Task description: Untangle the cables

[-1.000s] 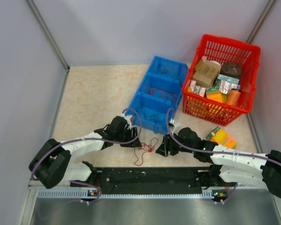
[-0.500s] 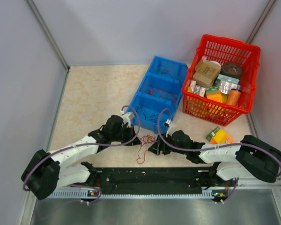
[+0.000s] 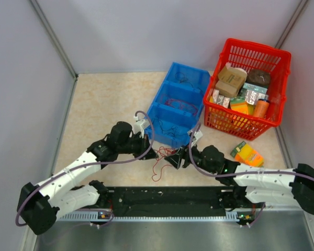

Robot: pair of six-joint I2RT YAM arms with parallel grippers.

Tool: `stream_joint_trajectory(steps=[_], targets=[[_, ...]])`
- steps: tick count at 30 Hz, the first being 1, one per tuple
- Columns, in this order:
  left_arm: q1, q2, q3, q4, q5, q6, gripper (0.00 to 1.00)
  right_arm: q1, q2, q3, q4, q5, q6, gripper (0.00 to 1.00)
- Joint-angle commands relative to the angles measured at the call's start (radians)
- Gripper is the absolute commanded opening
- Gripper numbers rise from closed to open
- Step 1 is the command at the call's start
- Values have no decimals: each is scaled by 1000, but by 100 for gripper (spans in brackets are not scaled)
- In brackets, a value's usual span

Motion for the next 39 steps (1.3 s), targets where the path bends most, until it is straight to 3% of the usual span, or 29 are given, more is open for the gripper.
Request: stream_joint_trajectory(steps=[1, 7, 14, 22, 25, 28, 29, 39], targets=[[-3, -17, 94, -78, 40, 85, 0, 13, -113, 73, -175, 44, -163, 60], [-3, 6, 135, -88, 89, 104, 0, 1, -192, 180, -439, 121, -218, 60], [-3, -2, 146, -108, 123, 133, 0, -115, -209, 210, -470, -138, -210, 62], [-3, 0, 147, -105, 171, 136, 0, -118, -170, 216, -437, -240, -238, 56], [-3, -8, 147, -95, 195, 133, 0, -119, -146, 211, -410, -253, -244, 44], [-3, -23, 158, -128, 160, 145, 0, -119, -152, 228, -457, -186, -250, 11], [-3, -32, 163, -138, 137, 148, 0, -119, -167, 230, -483, -136, -253, 3], [-5, -189, 167, -183, -231, 127, 0, -119, -421, 203, -641, 285, -238, 0]])
